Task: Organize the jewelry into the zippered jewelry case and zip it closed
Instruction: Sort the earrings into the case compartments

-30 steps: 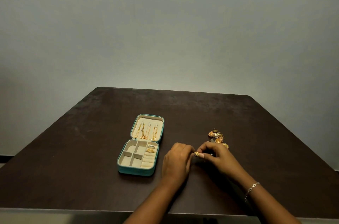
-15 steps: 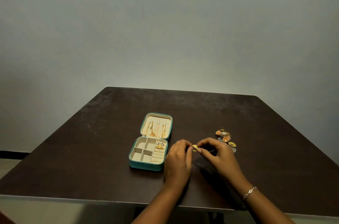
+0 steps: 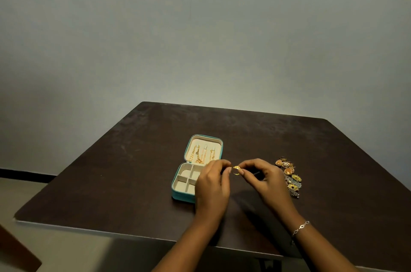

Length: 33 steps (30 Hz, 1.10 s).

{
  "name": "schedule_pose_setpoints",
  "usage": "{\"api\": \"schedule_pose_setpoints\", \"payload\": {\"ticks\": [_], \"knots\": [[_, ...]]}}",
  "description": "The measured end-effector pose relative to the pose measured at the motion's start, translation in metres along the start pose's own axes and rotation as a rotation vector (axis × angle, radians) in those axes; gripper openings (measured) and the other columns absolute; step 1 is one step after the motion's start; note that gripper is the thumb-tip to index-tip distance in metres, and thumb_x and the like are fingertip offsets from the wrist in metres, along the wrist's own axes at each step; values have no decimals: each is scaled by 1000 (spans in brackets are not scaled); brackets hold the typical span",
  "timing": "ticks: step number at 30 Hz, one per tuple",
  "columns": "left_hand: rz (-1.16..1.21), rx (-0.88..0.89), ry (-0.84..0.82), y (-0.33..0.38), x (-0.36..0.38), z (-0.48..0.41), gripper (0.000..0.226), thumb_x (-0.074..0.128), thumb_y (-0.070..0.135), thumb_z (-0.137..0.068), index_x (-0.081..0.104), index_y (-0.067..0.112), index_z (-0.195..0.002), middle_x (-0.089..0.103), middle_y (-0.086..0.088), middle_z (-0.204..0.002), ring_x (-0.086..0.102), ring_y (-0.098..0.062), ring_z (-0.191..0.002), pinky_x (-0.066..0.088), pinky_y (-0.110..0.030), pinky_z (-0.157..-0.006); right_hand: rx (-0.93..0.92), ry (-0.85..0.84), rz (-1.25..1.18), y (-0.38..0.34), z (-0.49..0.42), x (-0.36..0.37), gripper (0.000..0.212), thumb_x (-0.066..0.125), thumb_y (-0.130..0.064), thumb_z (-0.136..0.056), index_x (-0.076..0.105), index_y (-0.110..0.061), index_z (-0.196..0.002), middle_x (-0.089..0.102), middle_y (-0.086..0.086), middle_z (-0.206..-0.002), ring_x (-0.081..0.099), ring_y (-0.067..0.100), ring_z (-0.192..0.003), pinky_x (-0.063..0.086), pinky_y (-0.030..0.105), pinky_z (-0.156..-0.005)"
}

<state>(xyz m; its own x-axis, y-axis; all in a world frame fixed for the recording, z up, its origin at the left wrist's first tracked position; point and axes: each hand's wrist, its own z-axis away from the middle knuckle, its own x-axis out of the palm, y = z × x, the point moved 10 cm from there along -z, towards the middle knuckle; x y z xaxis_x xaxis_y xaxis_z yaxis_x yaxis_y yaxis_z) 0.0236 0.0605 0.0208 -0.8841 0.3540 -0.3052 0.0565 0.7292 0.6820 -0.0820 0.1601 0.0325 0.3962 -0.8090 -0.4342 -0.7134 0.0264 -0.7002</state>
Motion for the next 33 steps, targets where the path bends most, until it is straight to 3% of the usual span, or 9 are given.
{"api": "schedule_pose_setpoints", "payload": {"ticks": [3,5,8,11,14,19,26,33], "knots": [[-125,60,118,-11,-31,-5,28,42,21,-84,66,8,-86,66,-4,-86,49,-8,-89,38,-15,-76,-29,-51,49,-5,-5,19,5,70,-14,-78,71,-18,-80,67,-11,-78,60,6,-74,43,14,-58],[-208,27,156,-29,-44,-6,30,40,21,-82,67,8,-84,68,-7,-88,53,-16,-98,41,-26,-82,-47,-94,105,-7,-8,33,7,72,-11,-77,71,-17,-82,64,-12,-77,58,4,-75,40,10,-58],[-267,-92,97,-59,-46,0,22,47,10,-80,68,8,-85,70,-8,-94,57,-30,-109,35,-37,-90,-47,-141,175,-5,-10,50,7,72,-16,-77,72,-17,-84,61,-12,-77,55,4,-72,38,9,-61],[-285,-137,-13,-72,-36,8,20,58,-6,-78,68,7,-89,68,-10,-104,52,-31,-117,37,-37,-92,-47,-182,249,-3,-11,64,8,71,-19,-78,72,-17,-86,63,-4,-80,54,8,-76,41,20,-65],[-295,-96,-33,-67,-35,8,19,57,-2,-75,67,9,-86,67,-10,-100,56,-31,-110,46,-37,-83,-47,-222,312,-3,-10,72,12,68,-20,-80,72,-16,-91,63,-1,-86,52,10,-81,42,24,-68],[-335,-47,-81,-64,-30,8,29,70,-11,-64,69,9,-85,68,-8,-92,60,-32,-101,51,-42,-75,-59,-248,382,-2,-9,78,13,66,-22,-82,71,-18,-93,62,-2,-89,48,9,-82,35,18,-65],[-355,-59,-116,-66,-27,11,26,72,-7,-64,69,11,-82,67,-7,-92,59,-30,-105,49,-43,-78,-104,-309,476,-5,-4,88,19,60,-27,-86,68,-19,-101,61,-2,-99,50,12,-93,40,24,-72],[-362,-61,-126,-66,-27,12,20,73,-1,-69,68,13,-82,64,-4,-92,58,-24,-102,46,-35,-80,-243,-319,567,-12,-1,95,18,64,-27,-82,70,-15,-94,64,3,-93,56,21,-87,42,29,-61]]}}
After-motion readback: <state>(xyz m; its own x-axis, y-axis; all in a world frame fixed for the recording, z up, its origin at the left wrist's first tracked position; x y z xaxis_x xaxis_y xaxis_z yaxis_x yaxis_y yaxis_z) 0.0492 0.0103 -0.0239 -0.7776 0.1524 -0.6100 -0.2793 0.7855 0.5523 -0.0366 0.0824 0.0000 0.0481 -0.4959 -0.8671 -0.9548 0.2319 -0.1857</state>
